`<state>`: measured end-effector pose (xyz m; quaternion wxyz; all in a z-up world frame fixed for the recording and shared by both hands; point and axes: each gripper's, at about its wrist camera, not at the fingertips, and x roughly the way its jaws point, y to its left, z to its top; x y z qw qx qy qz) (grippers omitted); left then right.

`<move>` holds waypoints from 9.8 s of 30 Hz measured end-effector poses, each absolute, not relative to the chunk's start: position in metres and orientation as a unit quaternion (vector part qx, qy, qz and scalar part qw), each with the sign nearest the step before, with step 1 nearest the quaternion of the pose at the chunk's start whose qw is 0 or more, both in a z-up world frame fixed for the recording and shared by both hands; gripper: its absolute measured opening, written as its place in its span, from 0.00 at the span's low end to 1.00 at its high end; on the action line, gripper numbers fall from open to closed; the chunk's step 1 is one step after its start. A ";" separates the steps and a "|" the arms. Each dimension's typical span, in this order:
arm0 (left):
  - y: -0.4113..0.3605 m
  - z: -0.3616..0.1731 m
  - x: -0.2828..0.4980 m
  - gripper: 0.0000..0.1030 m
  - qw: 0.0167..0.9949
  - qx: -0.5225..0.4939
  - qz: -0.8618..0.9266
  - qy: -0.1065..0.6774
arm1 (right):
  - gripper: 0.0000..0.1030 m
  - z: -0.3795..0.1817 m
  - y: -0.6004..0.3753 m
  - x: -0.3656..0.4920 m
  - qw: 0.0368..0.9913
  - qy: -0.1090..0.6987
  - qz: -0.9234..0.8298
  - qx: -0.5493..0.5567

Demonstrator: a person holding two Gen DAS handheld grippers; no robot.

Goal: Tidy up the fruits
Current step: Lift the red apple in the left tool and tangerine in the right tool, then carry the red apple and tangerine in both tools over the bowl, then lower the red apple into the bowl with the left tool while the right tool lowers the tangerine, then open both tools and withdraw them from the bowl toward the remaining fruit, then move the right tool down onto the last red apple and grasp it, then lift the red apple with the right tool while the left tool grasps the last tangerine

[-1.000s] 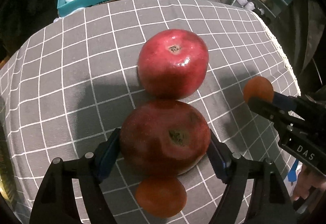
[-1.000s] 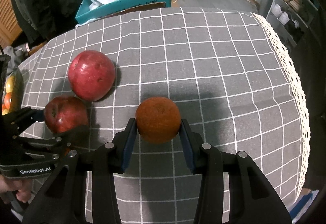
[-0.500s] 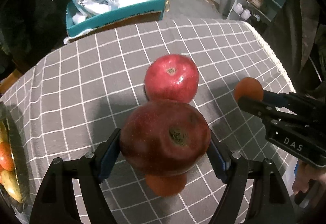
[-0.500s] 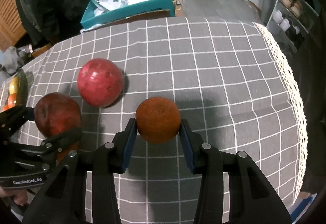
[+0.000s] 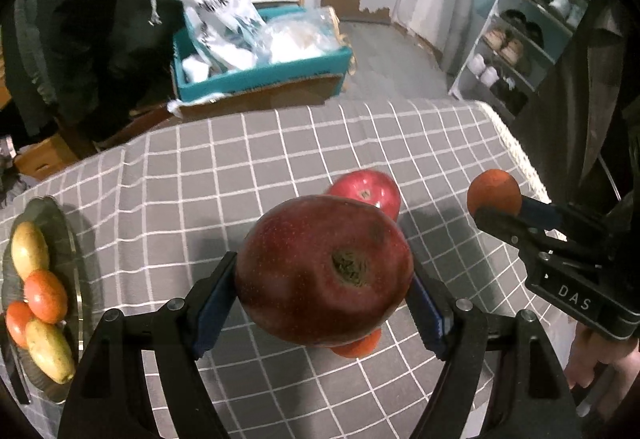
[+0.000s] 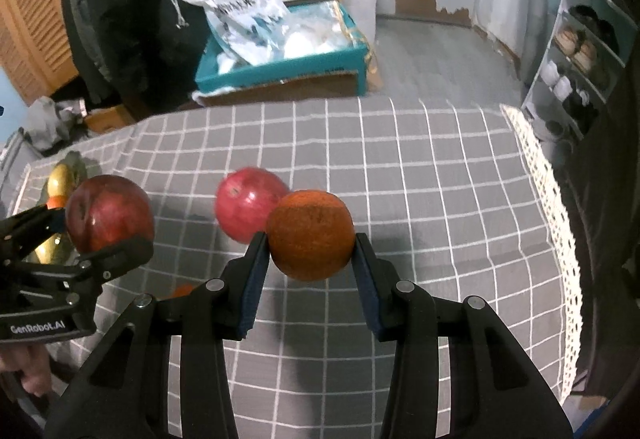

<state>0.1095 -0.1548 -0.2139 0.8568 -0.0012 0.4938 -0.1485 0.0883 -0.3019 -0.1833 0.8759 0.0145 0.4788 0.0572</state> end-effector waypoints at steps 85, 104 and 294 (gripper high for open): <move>0.113 -0.185 0.064 0.78 0.885 -0.130 0.045 0.445 | 0.40 -0.123 -0.021 0.122 0.874 0.412 0.253 -0.051; 0.109 -0.255 0.086 0.78 0.833 -0.148 0.036 0.531 | 0.40 -0.177 -0.013 0.135 0.842 0.473 0.254 -0.055; -0.063 -0.280 0.169 0.99 0.818 -0.021 -0.016 0.575 | 0.74 -0.289 -0.236 0.178 0.801 0.597 0.050 -0.011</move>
